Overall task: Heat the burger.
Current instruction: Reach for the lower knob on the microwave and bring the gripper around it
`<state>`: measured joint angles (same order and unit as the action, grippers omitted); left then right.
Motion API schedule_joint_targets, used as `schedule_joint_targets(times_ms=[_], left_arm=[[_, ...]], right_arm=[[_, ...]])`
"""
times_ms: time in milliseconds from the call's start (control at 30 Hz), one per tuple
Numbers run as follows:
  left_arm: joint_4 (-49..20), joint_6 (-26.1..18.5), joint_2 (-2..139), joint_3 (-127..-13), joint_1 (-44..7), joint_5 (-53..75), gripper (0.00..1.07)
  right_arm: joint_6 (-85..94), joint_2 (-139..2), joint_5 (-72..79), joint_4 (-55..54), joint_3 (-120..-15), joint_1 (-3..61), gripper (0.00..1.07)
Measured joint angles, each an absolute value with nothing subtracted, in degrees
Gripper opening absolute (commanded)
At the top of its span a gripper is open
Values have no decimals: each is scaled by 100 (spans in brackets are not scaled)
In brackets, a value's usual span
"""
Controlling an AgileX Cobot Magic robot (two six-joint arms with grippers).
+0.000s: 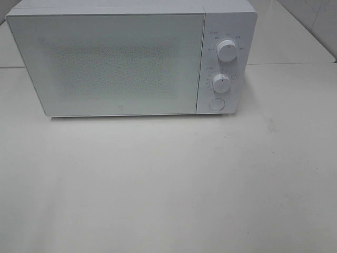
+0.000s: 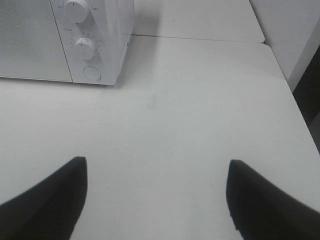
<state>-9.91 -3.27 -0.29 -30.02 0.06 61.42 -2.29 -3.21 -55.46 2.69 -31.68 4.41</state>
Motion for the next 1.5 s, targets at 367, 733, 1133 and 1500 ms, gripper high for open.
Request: schedule_joint_targets(times_ms=[367,733,1133,1500], left_arm=[[-991,-327,-29,-3002,6,6142,98],[-991,-327,-29,-3002,6,6142,98],[-991,-327,-29,-3002,6,6142,98],[-991,-327,-29,-3002,6,6142,98]], right_arm=[[-212,-1295,-4349,269,-3180,441,76],[-178,-2498,-3197,269,-3180,441,76],[-189,-3936,-1994,246,-3180,441,76],[-189,-5094,-945,0,-3180,441,76]])
